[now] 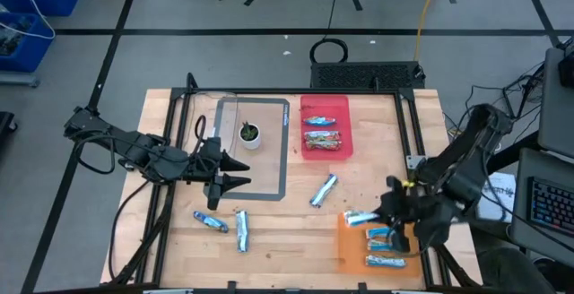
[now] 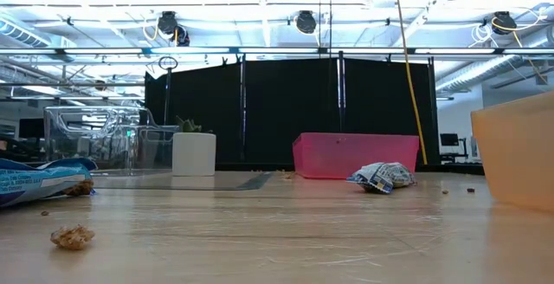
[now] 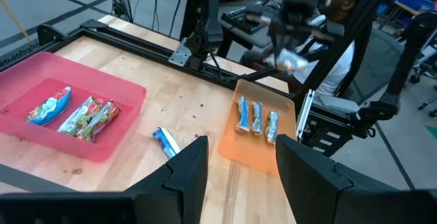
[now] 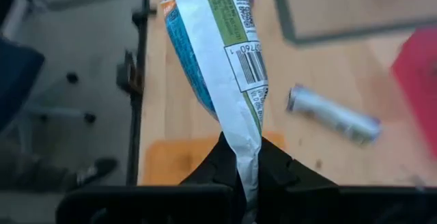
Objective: Pick and place Granola Bars by type
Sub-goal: Put the orange granola bar into the orange bin
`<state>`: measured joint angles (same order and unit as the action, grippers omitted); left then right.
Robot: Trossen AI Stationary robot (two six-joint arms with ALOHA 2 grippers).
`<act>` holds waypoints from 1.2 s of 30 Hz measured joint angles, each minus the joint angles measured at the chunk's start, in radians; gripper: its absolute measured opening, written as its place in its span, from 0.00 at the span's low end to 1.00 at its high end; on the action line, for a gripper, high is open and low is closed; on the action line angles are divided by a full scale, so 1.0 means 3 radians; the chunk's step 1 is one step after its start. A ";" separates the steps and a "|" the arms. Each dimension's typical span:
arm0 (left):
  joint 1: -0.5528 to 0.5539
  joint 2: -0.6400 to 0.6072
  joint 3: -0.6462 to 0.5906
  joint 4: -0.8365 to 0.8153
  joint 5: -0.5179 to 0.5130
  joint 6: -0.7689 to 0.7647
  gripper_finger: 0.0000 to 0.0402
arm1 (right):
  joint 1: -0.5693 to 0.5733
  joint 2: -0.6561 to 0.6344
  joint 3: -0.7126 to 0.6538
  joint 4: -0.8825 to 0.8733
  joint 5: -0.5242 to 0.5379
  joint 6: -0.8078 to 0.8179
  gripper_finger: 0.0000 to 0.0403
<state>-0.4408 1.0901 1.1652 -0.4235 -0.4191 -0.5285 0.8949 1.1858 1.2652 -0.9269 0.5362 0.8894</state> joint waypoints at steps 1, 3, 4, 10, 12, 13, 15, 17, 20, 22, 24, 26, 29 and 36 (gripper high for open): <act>0.0000 0.0000 0.0000 0.0001 0.0000 0.0000 0.44 | 0.0009 0.0065 0.0000 -0.0046 -0.0076 0.0075 0.03; 0.0000 0.0000 0.0000 -0.0001 0.0000 0.0000 0.44 | 0.0038 0.0198 0.0000 -0.0125 -0.0208 0.0195 0.02; -0.0001 0.0000 0.0000 -0.0001 0.0000 0.0000 0.44 | 0.0046 0.0264 0.0000 -0.0165 -0.0278 0.0249 0.02; -0.0001 0.0000 0.0001 0.0026 -0.0001 -0.0051 0.44 | 0.0057 0.0686 0.0000 -0.0204 -0.0589 0.0379 0.02; 0.0000 0.0000 0.0001 0.0025 -0.0001 -0.0063 0.44 | 0.0057 0.0820 0.0000 -0.0199 -0.0650 0.0397 0.02; 0.0000 0.0000 0.0000 0.0024 -0.0004 -0.0080 0.44 | 0.0057 0.0882 0.0000 -0.0204 -0.0669 0.0400 0.02; 0.0000 0.0000 0.0001 0.0024 -0.0009 -0.0088 0.44 | 0.0057 0.1001 0.0000 -0.0206 -0.0670 0.0397 0.02; -0.0001 -0.0001 0.0000 0.0023 -0.0003 -0.0105 0.44 | 0.0057 0.1096 -0.0001 -0.0219 -0.0673 0.0396 0.02; -0.0001 0.0000 0.0000 0.0012 -0.0001 -0.0117 0.44 | 0.0056 0.1195 -0.0023 -0.0260 -0.0672 0.0398 0.02; -0.0001 0.0000 0.0001 0.0002 -0.0001 -0.0115 0.44 | 0.0049 0.1218 -0.0086 -0.0244 -0.0677 0.0431 0.02; -0.0001 0.0000 0.0001 -0.0002 0.0000 -0.0116 0.44 | 0.0048 0.1219 -0.0163 -0.0209 -0.0691 0.0482 0.02; -0.0001 -0.0001 0.0001 -0.0001 0.0001 -0.0103 0.44 | 0.0047 0.1219 -0.0251 -0.0146 -0.0728 0.0487 0.02; -0.0001 0.0000 0.0001 -0.0001 0.0003 -0.0090 0.44 | 0.0017 0.1219 -0.0418 0.0004 -0.0818 0.0486 0.02; -0.0001 -0.0001 0.0001 -0.0001 0.0012 -0.0088 0.44 | -0.0083 0.1221 -0.0883 0.0530 -0.1024 0.0463 0.02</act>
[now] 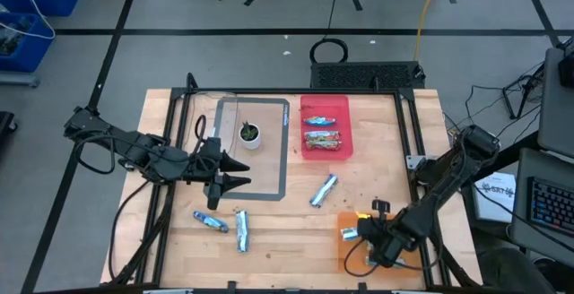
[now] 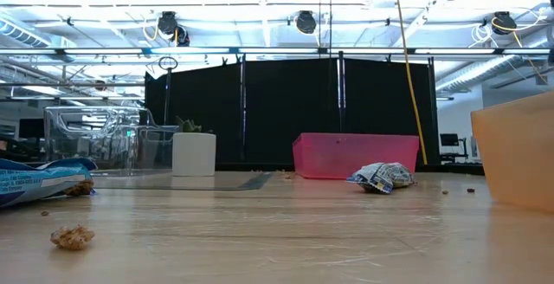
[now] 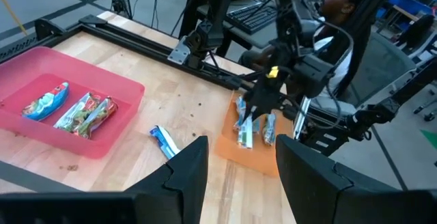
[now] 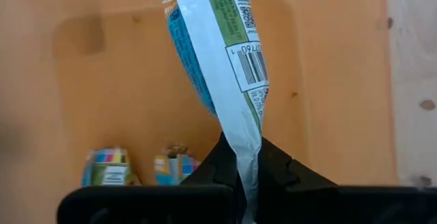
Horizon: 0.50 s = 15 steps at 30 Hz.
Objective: Pick and place Granola Bars by type
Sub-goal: Put the orange granola bar into the orange bin
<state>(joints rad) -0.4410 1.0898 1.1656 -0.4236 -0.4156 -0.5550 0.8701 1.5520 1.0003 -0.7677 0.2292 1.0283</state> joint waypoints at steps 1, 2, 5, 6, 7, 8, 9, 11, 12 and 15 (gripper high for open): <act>0.0000 0.0000 0.0000 0.0000 0.0000 0.0004 0.44 | -0.0011 0.0000 -0.0042 0.0035 -0.0007 0.0000 0.02; 0.0000 0.0000 0.0000 0.0000 0.0000 0.0013 0.44 | -0.0028 0.0000 -0.0082 0.0069 -0.0012 -0.0001 0.02; 0.0000 0.0000 0.0000 0.0000 0.0000 0.0041 0.44 | -0.0096 -0.0001 -0.0208 0.0195 -0.0084 -0.0050 0.02; 0.0000 0.0001 0.0000 0.0001 0.0000 0.0050 0.44 | -0.0112 -0.0001 -0.0244 0.0239 -0.0090 -0.0067 0.02; 0.0000 0.0000 0.0000 0.0001 0.0000 0.0064 0.44 | -0.0132 -0.0003 -0.0280 0.0290 -0.0096 -0.0088 0.02; 0.0000 0.0000 0.0000 0.0001 0.0000 0.0065 0.44 | -0.0154 -0.0005 -0.0324 0.0362 -0.0140 -0.0118 0.02; 0.0000 0.0000 0.0000 0.0000 0.0000 0.0065 0.44 | -0.0183 -0.0005 -0.0372 0.0444 -0.0200 -0.0149 0.03; 0.0000 0.0000 0.0000 0.0001 0.0001 0.0073 0.44 | -0.0240 -0.0010 -0.0454 0.0631 -0.0374 -0.0185 0.05; 0.0000 0.0000 -0.0001 0.0001 0.0010 0.0075 0.44 | -0.0265 -0.0017 -0.0490 0.0710 -0.0457 -0.0187 0.08; 0.0001 0.0000 0.0000 0.0002 0.0077 0.0087 0.44 | -0.0308 -0.0010 -0.0548 0.0823 -0.0615 -0.0093 0.16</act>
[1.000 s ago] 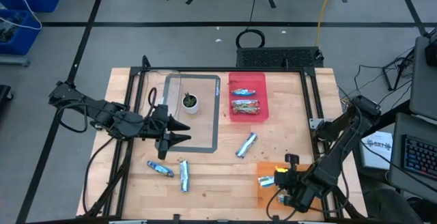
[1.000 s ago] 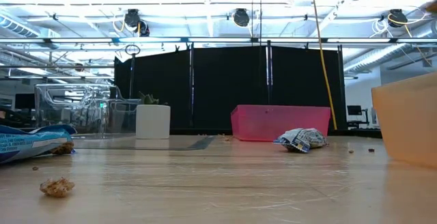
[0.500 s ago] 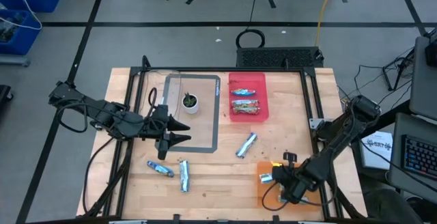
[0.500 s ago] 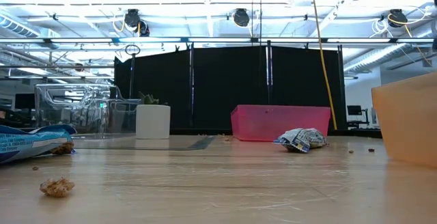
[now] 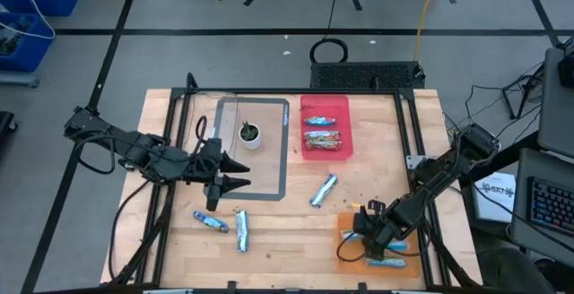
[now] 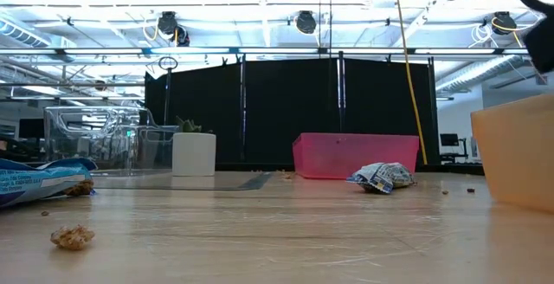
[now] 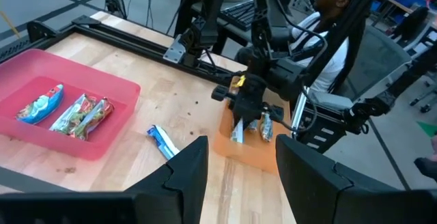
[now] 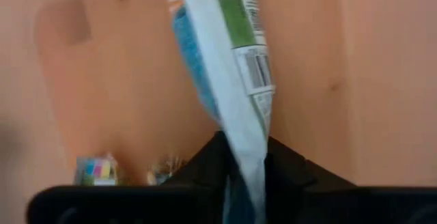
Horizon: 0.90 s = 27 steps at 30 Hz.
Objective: Pick and place Granola Bars by type
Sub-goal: Put the orange granola bar into the orange bin, then put the blue granola bar into the transparent bin
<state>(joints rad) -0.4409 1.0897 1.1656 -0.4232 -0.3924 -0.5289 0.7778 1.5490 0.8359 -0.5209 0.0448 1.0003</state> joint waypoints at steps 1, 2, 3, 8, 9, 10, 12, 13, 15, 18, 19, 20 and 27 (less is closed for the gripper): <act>-0.0001 0.0000 0.0000 0.0000 0.0014 0.0000 0.44 | -0.0007 0.0000 -0.0011 -0.0011 -0.0064 0.0019 0.18; 0.0000 0.0000 0.0000 0.0001 0.0031 0.0002 0.44 | -0.0015 0.0000 -0.0013 -0.0026 -0.0080 0.0021 0.21; 0.0000 0.0001 0.0000 0.0001 0.0054 0.0004 0.44 | -0.0022 0.0000 -0.0015 -0.0030 -0.0083 0.0021 0.23; -0.0001 0.0000 -0.0001 0.0001 0.0095 0.0008 0.44 | -0.0069 -0.0007 -0.0015 -0.0030 -0.0163 -0.0003 0.32; 0.0000 0.0000 0.0000 0.0000 0.0095 0.0014 0.44 | -0.0083 -0.0015 -0.0015 -0.0030 -0.0189 -0.0017 0.33; -0.0001 0.0000 0.0000 0.0000 0.0096 0.0029 0.44 | -0.0090 -0.0026 -0.0015 -0.0029 -0.0243 -0.0033 0.34; 0.0000 0.0000 0.0000 0.0001 0.0096 0.0044 0.44 | -0.0113 -0.0059 -0.0008 -0.0043 -0.0262 -0.0048 0.35; 0.0000 0.0000 -0.0001 0.0002 0.0096 0.0052 0.44 | -0.0124 -0.0084 0.0000 -0.0055 -0.0261 -0.0055 0.35; -0.0001 0.0000 0.0000 0.0002 0.0097 0.0064 0.44 | -0.0148 -0.0169 0.0009 -0.0095 -0.0253 -0.0062 0.35; 0.0000 0.0000 0.0000 0.0002 0.0096 0.0073 0.44 | -0.0196 -0.0322 0.0009 -0.0252 -0.0230 -0.0072 0.35; 0.0000 0.0000 0.0000 0.0002 0.0097 0.0081 0.44 | -0.0212 -0.0383 0.0009 -0.0321 -0.0217 -0.0080 0.35; 0.0000 0.0000 0.0000 0.0001 0.0095 0.0089 0.44 | -0.0232 -0.0454 0.0009 -0.0380 -0.0210 -0.0086 0.35; 0.0000 0.0000 0.0000 0.0001 0.0095 0.0090 0.44 | -0.0381 -0.1036 0.0010 -0.0610 -0.0160 -0.0203 0.35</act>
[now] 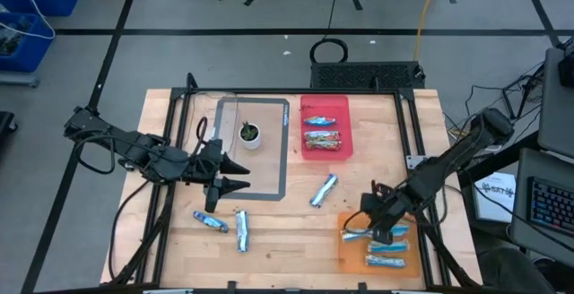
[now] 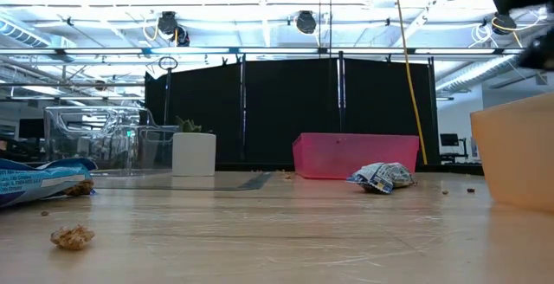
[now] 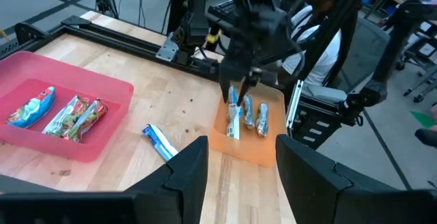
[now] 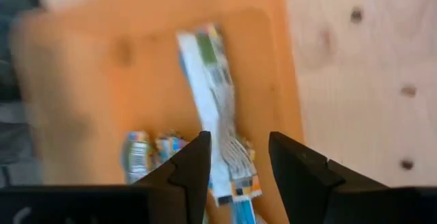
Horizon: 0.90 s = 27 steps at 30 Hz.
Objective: Pick and place Granola Bars by type
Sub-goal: Put the blue granola bar into the transparent bin
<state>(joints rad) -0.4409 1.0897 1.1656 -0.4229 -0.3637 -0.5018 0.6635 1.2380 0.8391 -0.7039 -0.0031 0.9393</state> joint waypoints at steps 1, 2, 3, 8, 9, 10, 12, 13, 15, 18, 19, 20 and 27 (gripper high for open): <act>0.0000 0.0000 0.0000 0.0000 0.0001 -0.0002 0.44 | -0.0020 -0.0095 0.0000 0.0024 0.0016 -0.0054 0.35; 0.0000 0.0000 0.0000 0.0000 0.0003 -0.0006 0.44 | -0.0042 -0.0194 0.0000 0.0075 0.0022 -0.0144 0.35; 0.0000 0.0000 0.0000 0.0000 0.0022 -0.0010 0.44 | -0.0066 -0.0291 0.0000 0.0161 0.0025 -0.0262 0.35; 0.0000 0.0000 0.0000 0.0001 0.0152 -0.0097 0.44 | -0.0245 -0.0732 0.0004 0.0652 0.0022 -0.0658 0.35; 0.0000 0.0000 -0.0001 0.0001 0.0163 -0.0108 0.44 | -0.0295 -0.0810 0.0004 0.0761 0.0020 -0.0713 0.35; 0.0000 0.0000 0.0000 -0.0001 0.0164 -0.0128 0.44 | -0.0334 -0.0874 0.0004 0.0863 0.0020 -0.0780 0.35; 0.0000 0.0000 0.0000 0.0002 0.0164 -0.0191 0.44 | -0.0401 -0.1001 0.0004 0.1065 0.0017 -0.0997 0.35; 0.0000 0.0000 0.0000 0.0003 0.0164 -0.0206 0.44 | -0.0428 -0.1053 0.0004 0.1166 0.0009 -0.1115 0.35; 0.0000 0.0000 0.0000 0.0003 0.0163 -0.0255 0.44 | -0.0474 -0.1141 0.0004 0.1373 0.0002 -0.1306 0.35; 0.0000 0.0000 0.0000 0.0018 0.0163 -0.0297 0.44 | -0.0541 -0.1216 0.0004 0.1690 0.0006 -0.1655 0.34; 0.0000 0.0000 0.0000 0.0027 0.0163 -0.0325 0.44 | -0.0555 -0.1228 0.0004 0.1788 0.0007 -0.1754 0.34; 0.0000 0.0000 0.0000 0.0030 0.0161 -0.0363 0.44 | -0.0563 -0.1239 0.0004 0.1886 0.0009 -0.1830 0.33; 0.0000 0.0000 0.0000 0.0029 0.0075 -0.0640 0.44 | -0.0656 -0.1254 0.0004 0.2457 -0.0006 -0.2843 0.35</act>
<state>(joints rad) -0.4408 1.0897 1.1656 -0.4141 -0.3412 -0.6937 0.4667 0.8619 0.8402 0.0333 -0.0049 0.0864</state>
